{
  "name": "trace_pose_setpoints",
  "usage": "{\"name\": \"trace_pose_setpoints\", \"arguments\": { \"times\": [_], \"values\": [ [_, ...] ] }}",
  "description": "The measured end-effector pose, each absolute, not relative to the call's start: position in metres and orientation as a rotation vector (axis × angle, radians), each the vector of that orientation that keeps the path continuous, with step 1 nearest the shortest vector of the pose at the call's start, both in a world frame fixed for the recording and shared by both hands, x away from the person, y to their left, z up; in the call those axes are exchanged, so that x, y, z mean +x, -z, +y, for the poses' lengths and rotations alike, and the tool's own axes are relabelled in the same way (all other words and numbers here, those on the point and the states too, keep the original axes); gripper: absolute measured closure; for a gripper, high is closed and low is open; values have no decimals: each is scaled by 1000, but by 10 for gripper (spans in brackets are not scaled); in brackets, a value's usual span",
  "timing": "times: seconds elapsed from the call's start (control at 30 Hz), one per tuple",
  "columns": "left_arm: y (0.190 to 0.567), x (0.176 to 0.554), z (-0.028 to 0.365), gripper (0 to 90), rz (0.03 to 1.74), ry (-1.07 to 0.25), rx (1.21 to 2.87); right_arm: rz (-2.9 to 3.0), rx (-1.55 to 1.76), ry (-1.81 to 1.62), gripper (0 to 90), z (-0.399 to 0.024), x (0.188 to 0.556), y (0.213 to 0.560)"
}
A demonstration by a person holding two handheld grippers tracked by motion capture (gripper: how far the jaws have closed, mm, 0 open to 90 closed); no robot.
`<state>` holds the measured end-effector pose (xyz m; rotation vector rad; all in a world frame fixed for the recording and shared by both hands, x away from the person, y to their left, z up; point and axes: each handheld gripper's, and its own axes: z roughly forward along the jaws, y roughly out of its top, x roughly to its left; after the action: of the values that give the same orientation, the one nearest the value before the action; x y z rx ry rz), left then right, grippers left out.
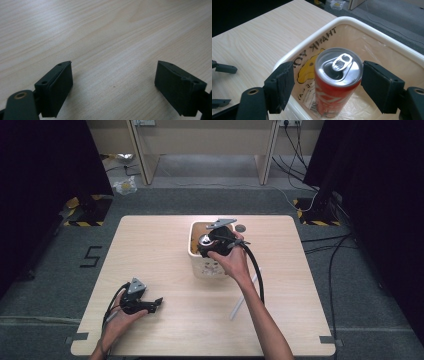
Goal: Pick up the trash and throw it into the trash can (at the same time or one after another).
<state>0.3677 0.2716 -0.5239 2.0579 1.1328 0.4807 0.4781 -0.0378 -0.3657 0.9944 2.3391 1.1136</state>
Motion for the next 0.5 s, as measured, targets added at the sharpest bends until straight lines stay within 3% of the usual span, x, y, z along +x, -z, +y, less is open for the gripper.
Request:
{"name": "trace_pose_setpoints", "arguments": {
  "times": [0.5],
  "values": [
    [524,368,272,141,1133,-481,2058,2217,1010,-1165,260,-78,460,348]
  ]
}}
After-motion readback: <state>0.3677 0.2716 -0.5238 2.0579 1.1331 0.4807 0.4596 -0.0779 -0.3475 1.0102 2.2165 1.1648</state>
